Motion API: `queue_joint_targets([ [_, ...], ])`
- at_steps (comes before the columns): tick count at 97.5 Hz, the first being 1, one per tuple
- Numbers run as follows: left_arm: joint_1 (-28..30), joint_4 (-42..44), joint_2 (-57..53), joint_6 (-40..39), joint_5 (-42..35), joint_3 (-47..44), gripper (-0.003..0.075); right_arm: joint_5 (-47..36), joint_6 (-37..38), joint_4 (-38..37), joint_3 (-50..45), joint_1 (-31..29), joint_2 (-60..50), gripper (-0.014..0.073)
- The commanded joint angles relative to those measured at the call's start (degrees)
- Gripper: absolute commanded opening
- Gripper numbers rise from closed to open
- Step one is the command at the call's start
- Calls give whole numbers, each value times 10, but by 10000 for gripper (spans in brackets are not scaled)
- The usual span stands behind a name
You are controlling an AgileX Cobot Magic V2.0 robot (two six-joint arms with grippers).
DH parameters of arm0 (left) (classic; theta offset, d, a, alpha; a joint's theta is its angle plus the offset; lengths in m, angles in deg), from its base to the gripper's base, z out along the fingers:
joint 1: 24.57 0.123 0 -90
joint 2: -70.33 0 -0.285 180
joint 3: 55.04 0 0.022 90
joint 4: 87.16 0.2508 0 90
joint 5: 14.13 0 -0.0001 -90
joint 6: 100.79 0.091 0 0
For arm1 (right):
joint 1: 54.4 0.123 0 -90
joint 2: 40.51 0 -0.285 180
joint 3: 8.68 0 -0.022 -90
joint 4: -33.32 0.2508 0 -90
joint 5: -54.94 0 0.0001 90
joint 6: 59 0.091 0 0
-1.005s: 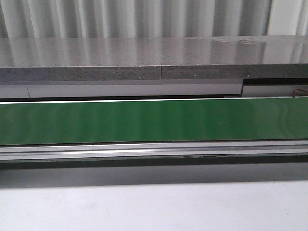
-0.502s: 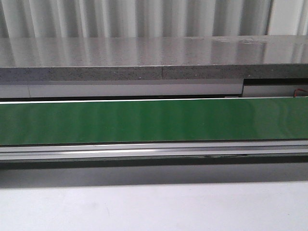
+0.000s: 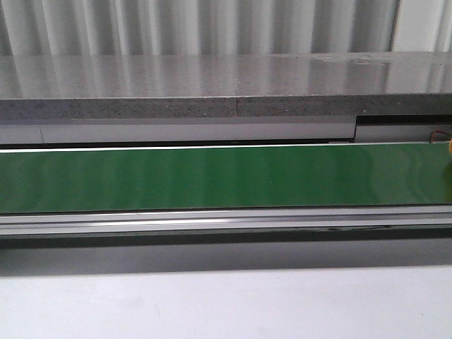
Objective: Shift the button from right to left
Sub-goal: 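Lower the held button onto the belt end and open the right gripper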
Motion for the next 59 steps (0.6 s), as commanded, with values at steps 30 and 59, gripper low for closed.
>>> queue_joint_targets([
  [30,-3,0,-20,-5,-46,-15,-20,-86,-88,51,-2,74,-187,636],
  [59,-3,0,-20,-5,-46,-15,-20,-179,-89,8,-131,132,-354,636],
])
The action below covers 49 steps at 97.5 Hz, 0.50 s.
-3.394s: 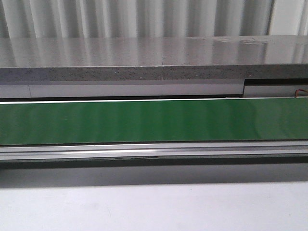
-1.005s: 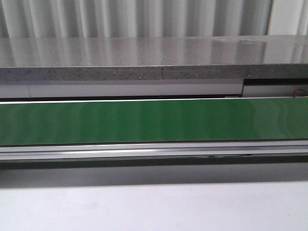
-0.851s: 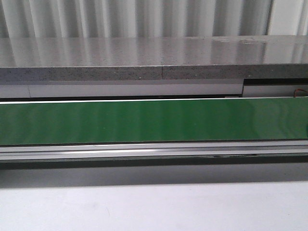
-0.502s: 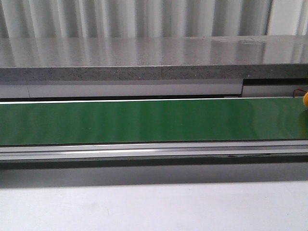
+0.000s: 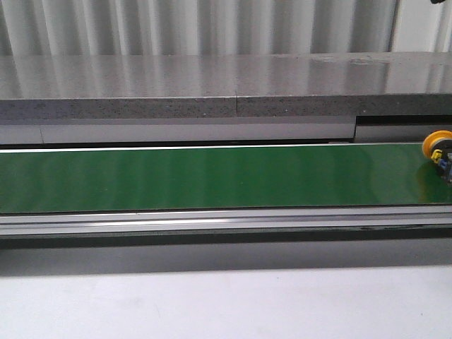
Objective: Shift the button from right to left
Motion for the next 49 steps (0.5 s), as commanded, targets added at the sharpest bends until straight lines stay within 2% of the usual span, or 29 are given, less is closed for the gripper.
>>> queue_joint_targets([
  [1,-3,0,-20,-5,-46,-15,-20,-63,-7,-5,-36,2,-64,636],
  [18,-3,0,-20,-5,-46,-15,-20,-116,-7,-6,-148,2,-177,636],
  [36,-3,0,-20,-5,-46,-15,-20,-116,-7,-6,-247,2,-304,633],
  [49,-3,0,-20,-5,-46,-15,-20,-115,-7,-6,-283,2,-386,617],
])
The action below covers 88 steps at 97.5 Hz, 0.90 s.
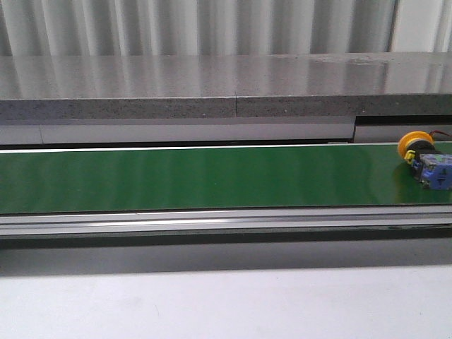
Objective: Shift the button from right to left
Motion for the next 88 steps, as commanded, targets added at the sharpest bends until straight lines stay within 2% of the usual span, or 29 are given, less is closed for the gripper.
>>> queue_joint_targets([
  [1,-3,0,-20,-5,-46,-15,-20,-41,-5,4,-7,0,-49,611],
  [9,-3,0,-20,-5,-46,-15,-20,-41,-5,3,-20,0,-87,507],
  [16,-3,0,-20,-5,-46,-15,-20,-41,-5,3,-26,0,-107,346],
  [28,-3,0,-20,-5,-46,-15,-20,-41,-5,3,-29,0,-116,24],
  [33,-3,0,-20,-5,-46,-15,-20,-41,-5,3,-29,0,-116,-76],
  [88,-3,0,-20,-5,-46,-15,-20,-42,-5,4,-29,0,-116,-68],
])
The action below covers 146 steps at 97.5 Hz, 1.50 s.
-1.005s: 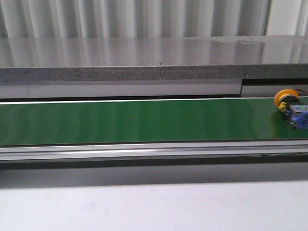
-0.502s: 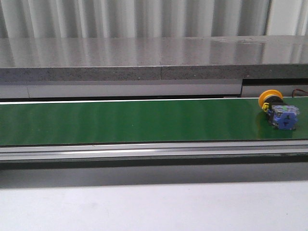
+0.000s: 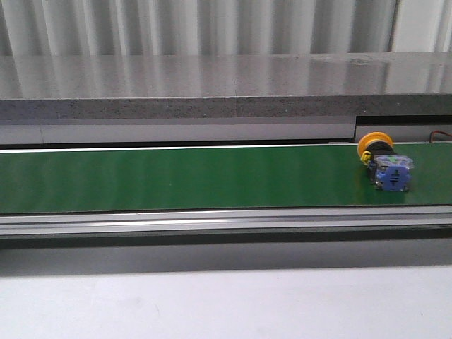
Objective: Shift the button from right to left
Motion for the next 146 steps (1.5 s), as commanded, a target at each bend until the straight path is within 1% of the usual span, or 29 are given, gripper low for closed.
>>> queue_joint_targets([
  [1,-3,0,-20,-5,-46,-15,-20,-42,-4,5,13,0,2,-68],
  [16,-3,-1,-20,-5,-58,-2,-20,-42,-4,5,13,0,2,-68],
  [37,-3,-35,0,-5,25,89,-20,-42,-4,5,13,0,2,-68],
  [44,-3,-49,24,-5,76,135,-20,-42,-4,5,13,0,2,-68],
  [61,-3,-52,115,-5,247,266,-20,-42,-4,5,13,0,2,-68],
  [76,-3,-53,196,-5,337,364,-20,-42,-4,5,13,0,2,-68],
  [91,-3,-56,261,-5,431,426,-20,-42,-4,5,13,0,2,-68],
  [112,-3,-58,302,-5,464,435,-20,-42,-4,5,13,0,2,-68],
  [134,-3,-58,311,-5,465,435,-13,-42,-4,5,13,0,2,-68],
  [139,-3,-58,311,-5,466,435,19,-42,-4,5,13,0,2,-68],
  [146,-3,-60,311,-5,469,435,121,-42,-4,5,13,0,2,-68],
])
